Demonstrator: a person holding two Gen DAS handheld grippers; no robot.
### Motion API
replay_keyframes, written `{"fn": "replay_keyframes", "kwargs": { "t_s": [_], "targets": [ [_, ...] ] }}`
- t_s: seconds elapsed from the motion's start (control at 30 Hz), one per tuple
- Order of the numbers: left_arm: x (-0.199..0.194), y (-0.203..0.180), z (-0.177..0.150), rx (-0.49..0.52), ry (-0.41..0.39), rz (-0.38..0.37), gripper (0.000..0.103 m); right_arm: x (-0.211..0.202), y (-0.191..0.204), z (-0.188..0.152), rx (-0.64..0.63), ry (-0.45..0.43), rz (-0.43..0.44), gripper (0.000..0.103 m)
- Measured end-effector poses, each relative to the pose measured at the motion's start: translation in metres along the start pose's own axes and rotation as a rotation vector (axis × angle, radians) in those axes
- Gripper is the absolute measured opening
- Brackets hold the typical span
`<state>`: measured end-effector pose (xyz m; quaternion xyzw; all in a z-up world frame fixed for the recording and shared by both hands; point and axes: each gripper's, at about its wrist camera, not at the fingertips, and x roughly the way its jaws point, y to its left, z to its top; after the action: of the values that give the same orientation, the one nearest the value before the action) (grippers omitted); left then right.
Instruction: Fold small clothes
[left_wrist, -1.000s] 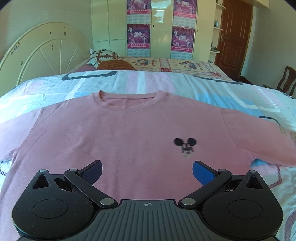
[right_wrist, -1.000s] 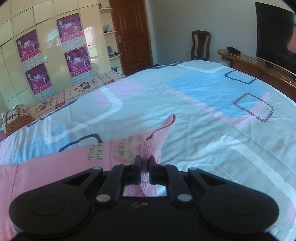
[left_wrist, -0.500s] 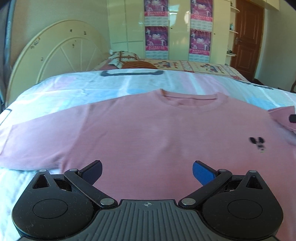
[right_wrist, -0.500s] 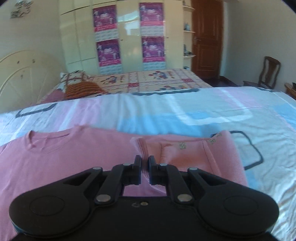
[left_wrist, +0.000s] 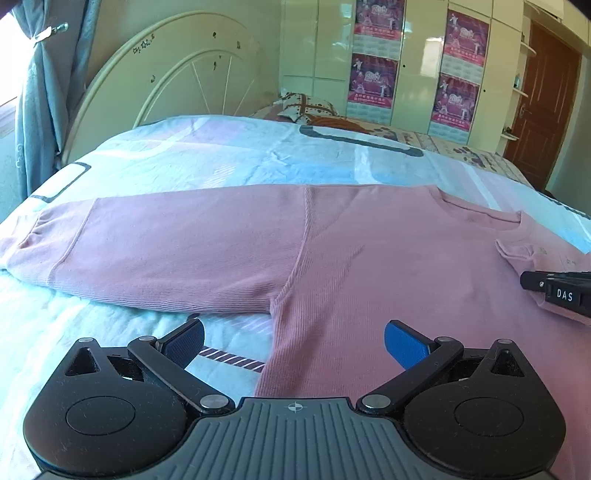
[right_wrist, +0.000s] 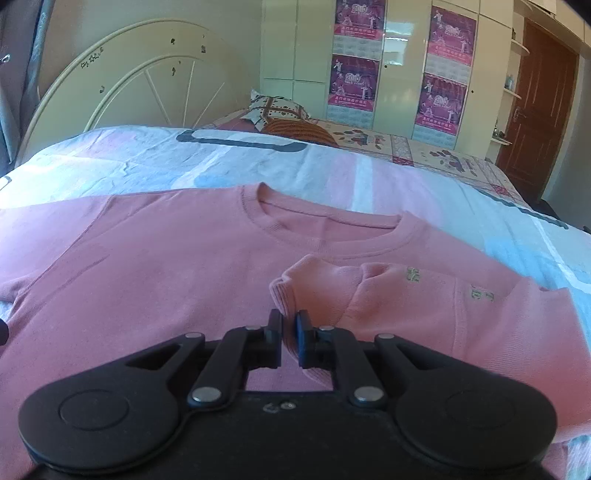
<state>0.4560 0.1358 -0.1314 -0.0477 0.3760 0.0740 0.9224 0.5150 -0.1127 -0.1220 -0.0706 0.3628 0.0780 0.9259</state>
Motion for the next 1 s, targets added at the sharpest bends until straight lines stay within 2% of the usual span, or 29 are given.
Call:
{"fn": "replay_keyframes", "kwargs": {
  "t_s": [0.1, 0.17, 0.23, 0.3, 0.4, 0.43, 0.47, 0.5, 0.53, 0.63, 0.77, 0.8, 0.83, 0.87, 0.9, 1.0],
  "targets": [
    [0.005, 0.006, 0.001, -0.007, 0.012, -0.009, 0.103, 0.004, 0.016, -0.005, 0.002, 0.018, 0.072, 0.002],
    [0.007, 0.005, 0.001, -0.005, 0.017, -0.02, 0.103, 0.003, 0.03, -0.011, -0.028, 0.035, 0.119, 0.002],
    [0.012, 0.002, 0.003, -0.011, 0.029, -0.041, 0.103, 0.001, 0.045, -0.017, -0.092, 0.031, 0.1, 0.002],
    [0.017, -0.004, 0.009, -0.03, 0.04, -0.104, 0.102, -0.012, 0.04, -0.02, -0.065, -0.009, 0.084, 0.015],
    [0.035, -0.033, 0.022, -0.04, 0.043, -0.232, 0.102, -0.028, 0.008, -0.021, 0.046, -0.036, 0.048, 0.015],
    [0.041, -0.05, 0.026, -0.031, 0.04, -0.285, 0.096, -0.031, -0.006, -0.021, 0.076, -0.038, 0.016, 0.015],
    [0.049, -0.065, 0.031, -0.014, 0.049, -0.321, 0.073, -0.036, -0.019, -0.023, 0.098, -0.041, -0.021, 0.015],
    [0.058, -0.083, 0.035, 0.002, 0.068, -0.355, 0.066, -0.041, -0.033, -0.025, 0.117, -0.044, -0.063, 0.015],
    [0.067, -0.098, 0.038, 0.01, 0.081, -0.391, 0.065, -0.047, -0.048, -0.028, 0.143, -0.047, -0.114, 0.015],
    [0.088, -0.142, 0.045, 0.044, 0.115, -0.436, 0.065, -0.068, -0.097, -0.039, 0.244, -0.065, -0.246, 0.015],
    [0.108, -0.181, 0.045, 0.084, 0.152, -0.458, 0.065, -0.097, -0.162, -0.057, 0.4, -0.085, -0.398, 0.018],
    [0.108, -0.189, 0.046, 0.107, 0.143, -0.455, 0.06, -0.102, -0.175, -0.062, 0.437, -0.083, -0.42, 0.018],
    [0.106, -0.197, 0.044, 0.134, 0.13, -0.451, 0.027, -0.104, -0.188, -0.068, 0.475, -0.078, -0.436, 0.018],
    [0.105, -0.202, 0.043, 0.141, 0.129, -0.439, 0.011, -0.107, -0.2, -0.074, 0.513, -0.071, -0.449, 0.018],
    [0.104, -0.203, 0.044, 0.123, 0.121, -0.443, 0.011, -0.109, -0.21, -0.08, 0.552, -0.066, -0.461, 0.018],
    [0.079, -0.192, 0.046, 0.087, 0.008, -0.441, 0.01, -0.11, -0.23, -0.094, 0.643, -0.05, -0.469, 0.018]
  ]
}}
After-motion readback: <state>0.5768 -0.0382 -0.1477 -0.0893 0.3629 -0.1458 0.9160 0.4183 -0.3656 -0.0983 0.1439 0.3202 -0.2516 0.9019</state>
